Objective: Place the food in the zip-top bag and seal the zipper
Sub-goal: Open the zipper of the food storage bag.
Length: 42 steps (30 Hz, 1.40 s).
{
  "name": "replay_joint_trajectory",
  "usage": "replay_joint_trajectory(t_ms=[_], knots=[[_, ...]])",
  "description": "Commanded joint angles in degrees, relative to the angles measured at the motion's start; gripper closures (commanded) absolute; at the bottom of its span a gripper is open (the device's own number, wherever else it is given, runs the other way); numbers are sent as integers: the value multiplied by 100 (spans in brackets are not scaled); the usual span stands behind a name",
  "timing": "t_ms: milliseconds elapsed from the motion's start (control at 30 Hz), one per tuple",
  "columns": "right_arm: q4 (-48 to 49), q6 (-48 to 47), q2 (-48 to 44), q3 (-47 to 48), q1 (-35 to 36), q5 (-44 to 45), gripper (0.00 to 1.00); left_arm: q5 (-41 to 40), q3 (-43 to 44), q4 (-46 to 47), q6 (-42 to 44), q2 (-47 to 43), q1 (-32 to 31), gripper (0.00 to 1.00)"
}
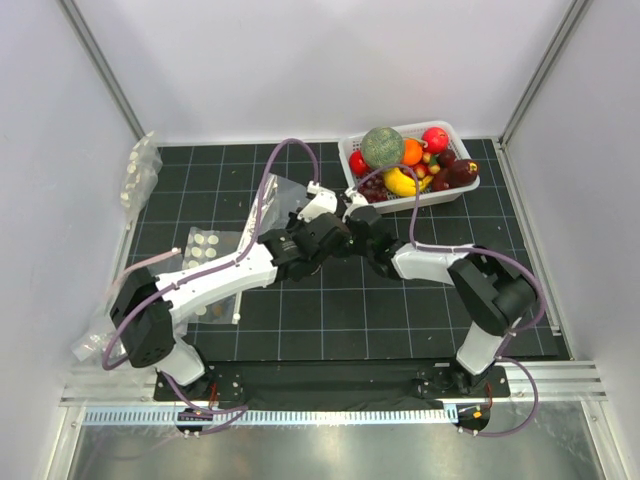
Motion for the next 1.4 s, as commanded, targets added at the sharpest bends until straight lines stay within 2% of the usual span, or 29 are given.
replay_joint_trajectory(t_ms=[0,67,200,267,300,367,400,433,600,667,767,833,867,933,1000,1133,1233,1300,1367], knots=[[-162,321,318,179,-99,169,92,-280,-215,344,-233,-392,22,100],[-38,348,363,152,-126,2,99,-78,-407,572,-120,-621,40,98],[41,304,153,39,-135,-61,99,47,-505,679,21,-684,101,84],[-2,260,-41,-49,-126,10,99,-50,-453,565,39,-535,110,80],[-20,268,-94,-58,-126,1,99,-59,-348,512,31,-473,110,70],[-11,242,-208,-76,-126,-121,99,-85,-251,381,13,-315,110,62],[-11,216,-226,-76,-91,-148,99,-103,-207,363,-13,-279,119,52],[-3,181,-244,-67,-65,-157,99,-112,-189,345,-14,-253,119,50],[-292,-21,-130,257,15,-175,99,63,-128,195,-75,-392,136,48],[-301,-39,-112,310,41,-149,99,195,-276,405,4,-533,136,48],[-380,-153,-112,337,120,-61,99,363,-435,608,83,-683,136,67],[-398,-241,-121,363,181,-8,99,345,-374,617,127,-596,136,63],[-433,-285,-129,381,216,18,99,328,-339,600,136,-534,136,56],[-468,-355,-129,390,252,106,99,345,-242,582,171,-350,136,50],[-468,-364,-112,407,287,106,99,371,-163,582,224,-244,154,47],[-460,-391,-147,390,322,141,99,915,-101,582,250,-77,198,43],[-468,-408,-199,355,331,185,99,1197,-154,617,259,-129,198,36],[-468,-408,-217,355,331,194,99,1259,-311,696,329,-226,198,35],[-442,-400,-235,320,340,159,99,1163,-356,793,373,-217,207,42]])
